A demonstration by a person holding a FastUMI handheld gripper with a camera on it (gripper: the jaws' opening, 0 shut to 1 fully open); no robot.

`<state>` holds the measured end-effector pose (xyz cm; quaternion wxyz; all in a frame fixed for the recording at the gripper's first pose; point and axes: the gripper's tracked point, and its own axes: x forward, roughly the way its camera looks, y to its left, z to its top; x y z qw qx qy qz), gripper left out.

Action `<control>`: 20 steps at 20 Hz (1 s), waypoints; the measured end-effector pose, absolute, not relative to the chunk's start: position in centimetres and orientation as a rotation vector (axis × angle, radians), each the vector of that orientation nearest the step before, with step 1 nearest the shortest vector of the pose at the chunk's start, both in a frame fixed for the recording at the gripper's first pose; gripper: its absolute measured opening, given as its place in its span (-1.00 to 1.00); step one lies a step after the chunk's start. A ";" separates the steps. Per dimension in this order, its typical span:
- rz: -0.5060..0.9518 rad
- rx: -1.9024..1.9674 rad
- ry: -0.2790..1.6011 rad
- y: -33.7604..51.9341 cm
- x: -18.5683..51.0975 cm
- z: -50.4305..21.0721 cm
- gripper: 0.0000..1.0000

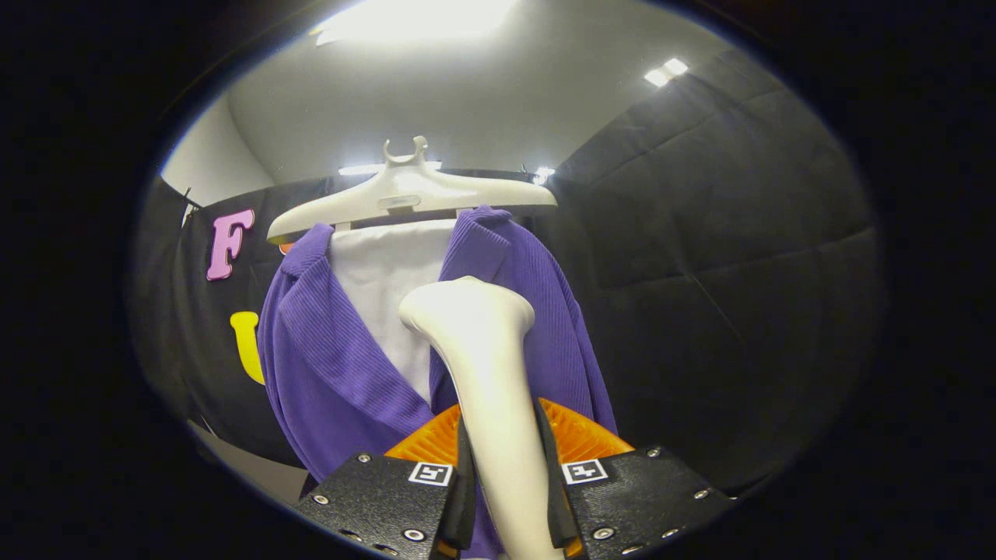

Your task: Iron the clothes twice with a garment steamer, once on the left side and once on the right side.

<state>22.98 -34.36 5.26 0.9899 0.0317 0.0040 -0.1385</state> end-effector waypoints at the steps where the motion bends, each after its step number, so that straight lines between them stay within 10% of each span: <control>1: -0.276 0.060 0.015 -34.4 22.9 4.8 -0.27; 20: -0.291 0.064 0.286 -37.1 17.5 -10.1 -0.26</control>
